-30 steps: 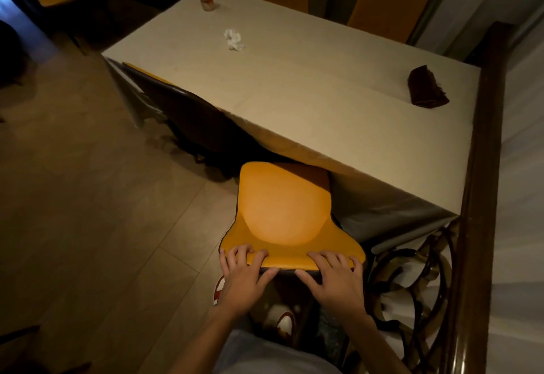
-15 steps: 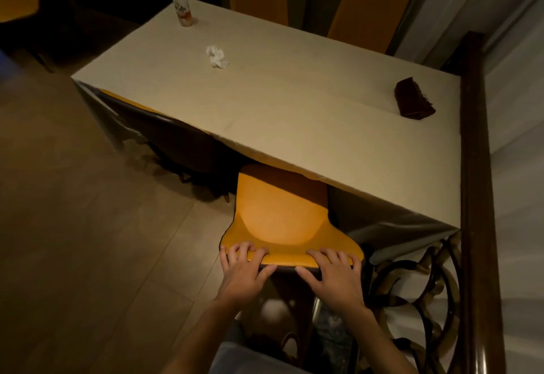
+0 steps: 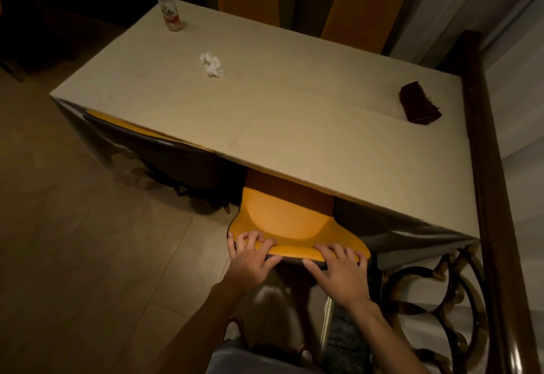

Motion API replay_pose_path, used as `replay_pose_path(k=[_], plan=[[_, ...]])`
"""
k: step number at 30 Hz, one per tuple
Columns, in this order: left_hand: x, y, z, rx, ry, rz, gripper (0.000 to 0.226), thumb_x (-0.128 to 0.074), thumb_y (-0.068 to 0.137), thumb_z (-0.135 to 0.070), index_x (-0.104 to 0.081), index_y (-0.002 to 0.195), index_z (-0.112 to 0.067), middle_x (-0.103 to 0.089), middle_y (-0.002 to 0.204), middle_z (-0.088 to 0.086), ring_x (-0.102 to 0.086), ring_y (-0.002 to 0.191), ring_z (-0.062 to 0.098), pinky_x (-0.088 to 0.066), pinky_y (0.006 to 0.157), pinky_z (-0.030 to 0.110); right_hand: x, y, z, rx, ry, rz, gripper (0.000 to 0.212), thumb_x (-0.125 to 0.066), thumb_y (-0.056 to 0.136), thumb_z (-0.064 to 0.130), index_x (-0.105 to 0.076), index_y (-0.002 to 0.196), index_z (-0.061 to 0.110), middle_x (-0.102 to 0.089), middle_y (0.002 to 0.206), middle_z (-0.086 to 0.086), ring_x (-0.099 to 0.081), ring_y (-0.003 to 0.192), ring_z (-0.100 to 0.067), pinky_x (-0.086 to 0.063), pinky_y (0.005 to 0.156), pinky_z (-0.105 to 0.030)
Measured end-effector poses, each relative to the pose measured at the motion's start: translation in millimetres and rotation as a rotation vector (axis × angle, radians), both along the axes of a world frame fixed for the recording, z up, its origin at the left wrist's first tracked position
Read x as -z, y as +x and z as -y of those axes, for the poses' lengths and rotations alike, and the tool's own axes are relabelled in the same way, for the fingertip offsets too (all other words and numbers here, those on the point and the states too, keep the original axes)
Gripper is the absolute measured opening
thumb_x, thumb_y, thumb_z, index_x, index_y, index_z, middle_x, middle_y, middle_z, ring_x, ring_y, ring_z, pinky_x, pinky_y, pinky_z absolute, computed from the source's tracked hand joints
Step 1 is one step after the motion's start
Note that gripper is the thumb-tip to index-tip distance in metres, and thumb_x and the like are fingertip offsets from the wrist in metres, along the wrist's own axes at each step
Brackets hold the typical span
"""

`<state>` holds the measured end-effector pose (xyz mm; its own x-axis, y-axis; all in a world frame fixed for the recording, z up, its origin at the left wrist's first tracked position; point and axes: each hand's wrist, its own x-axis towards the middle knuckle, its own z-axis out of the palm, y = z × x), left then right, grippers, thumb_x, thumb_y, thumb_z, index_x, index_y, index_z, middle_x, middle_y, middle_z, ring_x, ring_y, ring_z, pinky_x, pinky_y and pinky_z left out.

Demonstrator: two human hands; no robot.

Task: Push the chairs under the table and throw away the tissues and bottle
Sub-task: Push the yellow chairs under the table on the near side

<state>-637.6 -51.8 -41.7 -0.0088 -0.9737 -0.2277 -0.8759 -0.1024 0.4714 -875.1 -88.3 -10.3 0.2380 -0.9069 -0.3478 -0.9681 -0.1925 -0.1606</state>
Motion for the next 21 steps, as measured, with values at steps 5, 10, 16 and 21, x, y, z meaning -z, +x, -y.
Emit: replay_pose_path(k=[5, 10, 16, 21], plan=[[2, 20, 26, 0.057, -0.021, -0.005, 0.063, -0.013, 0.088, -0.072, -0.053, 0.122, -0.036, -0.046, 0.126, -0.001, -0.034, 0.126, 0.025, 0.0, 0.113, 0.057, 1, 16, 19, 0.038, 0.003, -0.014, 0.079, 0.0, 0.081, 0.087, -0.042, 0.137, 0.049, -0.049, 0.133, 0.014, -0.04, 0.126, -0.015, -0.02, 0.11, -0.045], [8, 34, 43, 0.055, -0.094, -0.04, 0.067, -0.01, 0.09, -0.074, -0.057, 0.116, -0.034, -0.052, 0.12, 0.0, -0.04, 0.121, 0.027, -0.005, 0.112, 0.058, -1, 32, 33, 0.058, -0.01, -0.004, 0.081, 0.001, 0.08, 0.087, -0.042, 0.137, 0.049, -0.048, 0.133, 0.015, -0.039, 0.126, -0.014, -0.02, 0.11, -0.044], [17, 50, 64, 0.064, -0.138, -0.024, 0.055, -0.02, 0.092, -0.071, -0.058, 0.108, -0.036, -0.058, 0.114, 0.0, -0.048, 0.113, 0.028, -0.02, 0.107, 0.063, 3, 46, 43, 0.089, -0.024, 0.02, 0.075, -0.007, 0.083, 0.087, -0.046, 0.134, 0.048, -0.05, 0.132, 0.015, -0.04, 0.123, -0.014, -0.021, 0.107, -0.043], [15, 61, 85, 0.07, -0.169, 0.044, 0.053, -0.022, 0.094, -0.068, -0.063, 0.101, -0.035, -0.063, 0.106, 0.0, -0.058, 0.103, 0.028, -0.035, 0.099, 0.065, 5, 57, 58, 0.094, -0.042, 0.02, 0.073, -0.01, 0.082, 0.088, -0.047, 0.132, 0.05, -0.051, 0.126, 0.017, -0.042, 0.118, -0.014, -0.021, 0.104, -0.041]])
